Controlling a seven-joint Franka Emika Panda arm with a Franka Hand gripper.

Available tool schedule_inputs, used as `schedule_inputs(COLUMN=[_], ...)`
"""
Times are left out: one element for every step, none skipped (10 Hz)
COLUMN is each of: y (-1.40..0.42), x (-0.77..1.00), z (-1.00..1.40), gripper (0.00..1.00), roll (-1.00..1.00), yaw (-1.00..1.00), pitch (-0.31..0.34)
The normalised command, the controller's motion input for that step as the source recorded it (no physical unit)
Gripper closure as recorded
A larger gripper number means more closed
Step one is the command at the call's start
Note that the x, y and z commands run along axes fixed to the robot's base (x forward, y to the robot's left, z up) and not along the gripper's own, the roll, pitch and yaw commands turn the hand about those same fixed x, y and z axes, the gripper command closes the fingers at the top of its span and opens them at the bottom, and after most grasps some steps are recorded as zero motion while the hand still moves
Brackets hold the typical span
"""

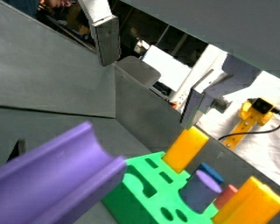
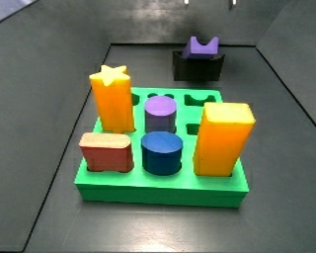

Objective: Pick up the arch object. Move up. Place the arch object on the fixture. Regrasp the arch object. Move to above the board. Insert the arch object.
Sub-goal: Regrasp the arch object.

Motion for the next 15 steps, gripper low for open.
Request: schedule_inputs(y=[-0.67,-0.65,-0.46,-0.33,-0.09,-0.06,-0.03,-0.03,-0.03,-0.02,-0.02,-0.02,-0.02,-0.01,-0.02], x=[0.14,0.15,0.06,0.02,-0.01,-0.01,0.0,-0.01,-0.02,-0.02,-0.02,-0.02,0.0,0.0,0.01], z=[0.79,0.74,0.58,0.45,0.11,0.02,0.02,0.03,0.02,0.01,0.02,0.01,0.0,0.0,0.01], gripper=[0.0,0.0,0.0,0.0,0.0,0.0,0.0,0.0,0.0,0.0,0.0,0.0,0.0,0.0,0.0], roll=[1.0,1.0,1.0,1.0,1.0,1.0,1.0,1.0,1.0,1.0,1.0,1.0,1.0,1.0,1.0], yaw=[0.02,0.02,0.02,0.02,0.02,0.02,0.02,0.02,0.02,0.02,0.02,0.02,0.02,0.02,0.02], pitch=[0.055,0.055,0.049,0.046,0.043,0.042,0.041,0.041,0.037,0.033,0.03,0.029,0.025,0.024,0.023])
